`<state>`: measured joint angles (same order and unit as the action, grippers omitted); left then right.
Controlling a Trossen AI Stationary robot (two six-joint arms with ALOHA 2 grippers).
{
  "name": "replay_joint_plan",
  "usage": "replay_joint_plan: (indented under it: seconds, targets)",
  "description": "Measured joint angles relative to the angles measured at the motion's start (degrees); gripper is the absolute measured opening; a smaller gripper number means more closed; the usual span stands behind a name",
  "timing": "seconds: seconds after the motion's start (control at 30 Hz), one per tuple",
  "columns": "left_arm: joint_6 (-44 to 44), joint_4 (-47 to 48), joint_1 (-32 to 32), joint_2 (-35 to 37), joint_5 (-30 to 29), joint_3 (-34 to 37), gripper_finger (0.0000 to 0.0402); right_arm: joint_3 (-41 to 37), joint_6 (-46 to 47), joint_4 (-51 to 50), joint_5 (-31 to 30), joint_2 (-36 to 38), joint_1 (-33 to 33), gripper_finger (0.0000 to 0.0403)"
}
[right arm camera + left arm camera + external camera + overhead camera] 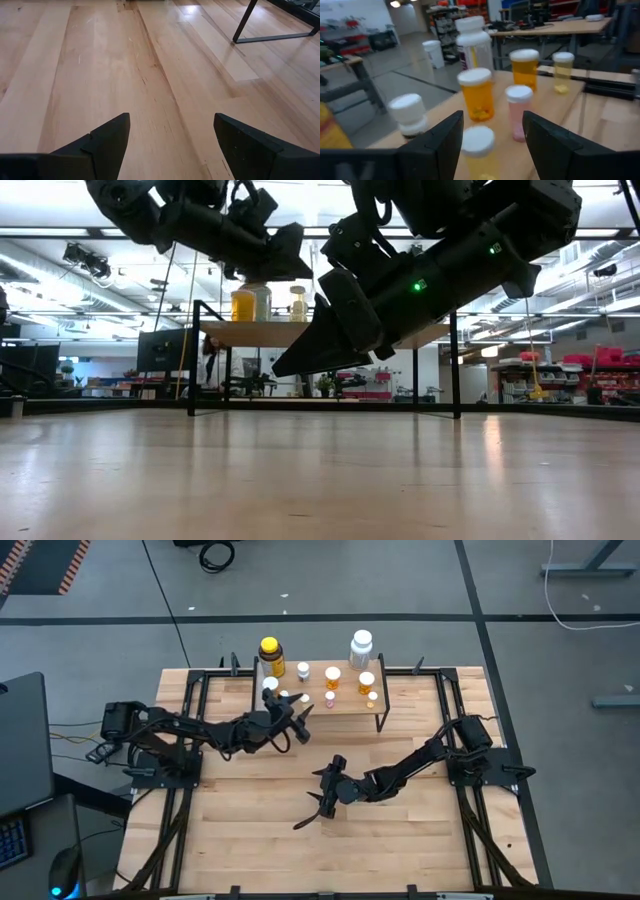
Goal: Pick and place medicine bottles onto shelf by color
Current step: Return to Home Position
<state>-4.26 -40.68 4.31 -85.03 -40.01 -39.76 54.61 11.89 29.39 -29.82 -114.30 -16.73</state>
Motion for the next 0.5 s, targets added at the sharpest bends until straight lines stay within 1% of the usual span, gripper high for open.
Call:
replay_joint_plan:
  seconds: [0.17, 0.37, 0.5]
  targets:
    - [-1.39, -0.12, -0.42, 1.55, -2.08, -0.01, 0.0215, -0.02, 0.32, 0.02, 0.15, 0.00, 0.00, 0.0297]
    - [-1.60, 0.21, -0.71, 4.09, -2.16, -0.06, 0.0211, -0.02, 0.34, 0.34, 1.03, 0.00, 0.00, 0.0297]
    - [-3.90, -0.30, -1.77, 5.88, -2.02, -0.06, 0.0213, -0.02, 0.36, 0.55, 1.03, 0.00, 0.00, 0.0297]
